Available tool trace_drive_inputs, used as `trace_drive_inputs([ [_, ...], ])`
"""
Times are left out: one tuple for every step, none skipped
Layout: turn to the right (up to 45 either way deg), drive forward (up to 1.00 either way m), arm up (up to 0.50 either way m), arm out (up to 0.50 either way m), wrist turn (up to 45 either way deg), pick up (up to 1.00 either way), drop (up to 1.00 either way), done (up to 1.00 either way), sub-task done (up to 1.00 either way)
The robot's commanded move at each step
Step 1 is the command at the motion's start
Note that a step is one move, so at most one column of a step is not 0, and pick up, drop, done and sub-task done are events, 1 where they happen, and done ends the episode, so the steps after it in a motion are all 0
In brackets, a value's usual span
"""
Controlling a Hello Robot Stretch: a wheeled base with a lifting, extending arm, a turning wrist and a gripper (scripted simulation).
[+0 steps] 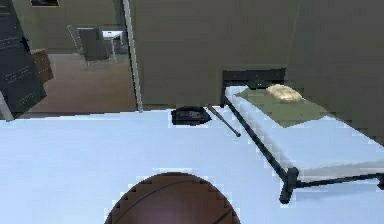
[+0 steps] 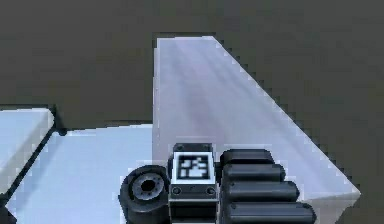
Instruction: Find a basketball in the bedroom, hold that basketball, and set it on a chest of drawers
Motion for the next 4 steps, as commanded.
trace_drive_inputs([
  [45.0, 0.00, 0.00, 0.00, 0.0, 0.00, 0.00, 0.00, 0.00],
  [39.0, 0.00, 0.00, 0.00, 0.0, 0.00, 0.00, 0.00, 0.00],
  [3.0, 0.00, 0.00, 0.00, 0.0, 0.00, 0.00, 0.00, 0.00],
  [-45.0, 0.00, 0.00, 0.00, 0.0, 0.00, 0.00, 0.00, 0.00],
])
